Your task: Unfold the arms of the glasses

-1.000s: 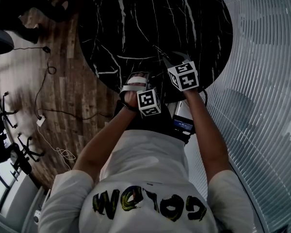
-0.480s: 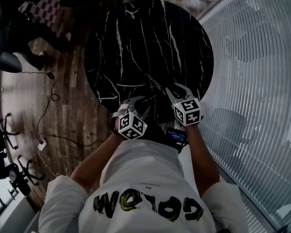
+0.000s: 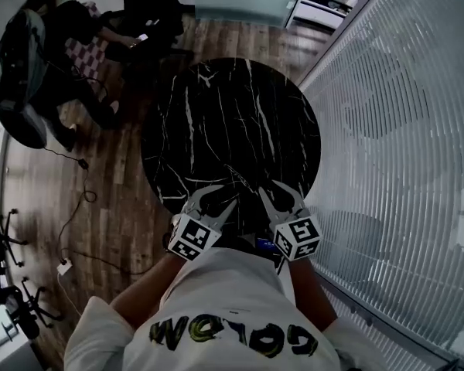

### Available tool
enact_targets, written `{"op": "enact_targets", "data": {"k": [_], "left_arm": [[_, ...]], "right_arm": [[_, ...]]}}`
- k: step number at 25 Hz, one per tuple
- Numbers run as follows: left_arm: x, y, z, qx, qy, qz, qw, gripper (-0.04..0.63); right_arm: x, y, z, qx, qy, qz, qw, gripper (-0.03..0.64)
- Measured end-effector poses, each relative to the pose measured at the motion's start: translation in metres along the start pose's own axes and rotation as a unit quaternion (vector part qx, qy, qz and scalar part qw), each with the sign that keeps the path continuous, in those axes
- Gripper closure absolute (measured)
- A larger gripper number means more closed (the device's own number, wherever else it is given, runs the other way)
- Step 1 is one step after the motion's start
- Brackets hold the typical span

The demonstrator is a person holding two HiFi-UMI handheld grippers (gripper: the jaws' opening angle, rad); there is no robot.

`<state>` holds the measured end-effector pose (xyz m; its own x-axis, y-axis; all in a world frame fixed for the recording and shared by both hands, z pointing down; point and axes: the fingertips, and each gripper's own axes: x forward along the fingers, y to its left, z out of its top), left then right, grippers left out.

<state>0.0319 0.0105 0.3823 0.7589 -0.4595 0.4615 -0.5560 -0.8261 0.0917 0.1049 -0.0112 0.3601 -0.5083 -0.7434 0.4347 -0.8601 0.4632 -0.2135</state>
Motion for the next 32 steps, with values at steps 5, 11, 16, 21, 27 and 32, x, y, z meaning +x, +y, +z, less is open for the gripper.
{"op": "enact_targets", "data": {"k": [5, 11, 16, 21, 27, 32], "left_arm": [[-0.023, -0.005, 0.053, -0.023, -0.059, -0.010, 0.9979, 0.456], [-0.053, -0.027, 0.097, -0.012, -0.107, -0.026, 0.9938, 0.480], [-0.073, -0.036, 0.129, -0.002, -0.149, -0.019, 0.9886, 0.503], [-0.090, -0.036, 0.163, -0.007, -0.207, -0.013, 0.9783, 0.571], [-0.104, -0.042, 0.186, -0.008, -0.235, -0.018, 0.9718, 0.591], [-0.102, -0.044, 0.190, 0.003, -0.233, -0.021, 0.9723, 0.591]], "right_arm": [[-0.025, 0.033, 0.045, -0.016, -0.052, 0.024, 0.998, 0.532], [-0.051, 0.064, 0.091, -0.033, -0.100, 0.048, 0.993, 0.545], [-0.075, 0.087, 0.117, -0.045, -0.132, 0.062, 0.988, 0.573], [-0.093, 0.101, 0.140, -0.054, -0.158, 0.070, 0.983, 0.592], [-0.110, 0.109, 0.163, -0.057, -0.190, 0.077, 0.977, 0.609], [-0.107, 0.106, 0.164, -0.059, -0.189, 0.078, 0.977, 0.615]]}}
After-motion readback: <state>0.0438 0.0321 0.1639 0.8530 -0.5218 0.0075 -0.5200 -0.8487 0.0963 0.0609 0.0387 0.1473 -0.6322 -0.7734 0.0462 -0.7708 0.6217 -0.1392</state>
